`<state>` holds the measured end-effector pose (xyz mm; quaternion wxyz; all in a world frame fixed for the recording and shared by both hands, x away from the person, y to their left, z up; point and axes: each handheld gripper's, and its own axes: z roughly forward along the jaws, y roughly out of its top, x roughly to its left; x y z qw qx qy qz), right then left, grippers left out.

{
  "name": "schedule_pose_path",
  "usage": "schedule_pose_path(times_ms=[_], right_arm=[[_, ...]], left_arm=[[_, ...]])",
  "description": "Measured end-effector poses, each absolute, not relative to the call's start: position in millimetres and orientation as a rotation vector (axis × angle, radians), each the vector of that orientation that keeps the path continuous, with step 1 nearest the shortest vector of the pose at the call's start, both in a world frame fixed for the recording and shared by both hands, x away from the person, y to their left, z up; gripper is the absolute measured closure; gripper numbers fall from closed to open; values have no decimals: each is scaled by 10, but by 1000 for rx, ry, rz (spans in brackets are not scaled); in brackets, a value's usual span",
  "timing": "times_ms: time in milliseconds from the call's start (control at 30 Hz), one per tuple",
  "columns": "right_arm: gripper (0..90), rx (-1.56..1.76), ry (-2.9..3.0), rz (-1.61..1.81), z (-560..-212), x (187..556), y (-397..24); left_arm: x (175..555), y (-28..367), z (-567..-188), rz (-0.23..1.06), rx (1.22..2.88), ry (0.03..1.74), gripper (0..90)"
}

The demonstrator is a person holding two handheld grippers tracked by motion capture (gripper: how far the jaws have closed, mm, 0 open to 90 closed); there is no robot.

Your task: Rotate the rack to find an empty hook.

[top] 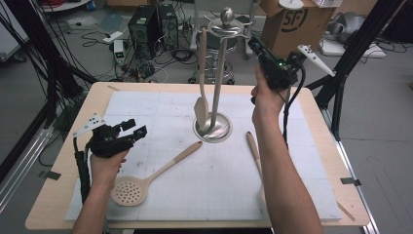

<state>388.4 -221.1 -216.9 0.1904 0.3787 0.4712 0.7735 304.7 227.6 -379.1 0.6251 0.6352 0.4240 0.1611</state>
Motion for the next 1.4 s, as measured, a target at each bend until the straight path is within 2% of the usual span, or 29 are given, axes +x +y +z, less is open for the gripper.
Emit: schedule_pose_path(times_ms=[533,733,800,1067,1400], right_arm=[[889,979,1429,2065,-2097,3780,-2180],[601,1058,1421,2028,-2243,3746,-2290],[535,1087,1407,2012,-2297,3733,-2355],[451,1107,1475,1895,-2460,3525,-2612],[425,1174,1546,1790,-2776,3219,-2923]], left_arm=[[3058,2266,-3801,359,1472,969,348],[3055,2259,-3801,348,1477,965,346],[3055,2250,-3802,347,1479,960,346],[3060,2241,-3808,338,1489,959,345],[3054,2209,-3805,323,1495,941,343]])
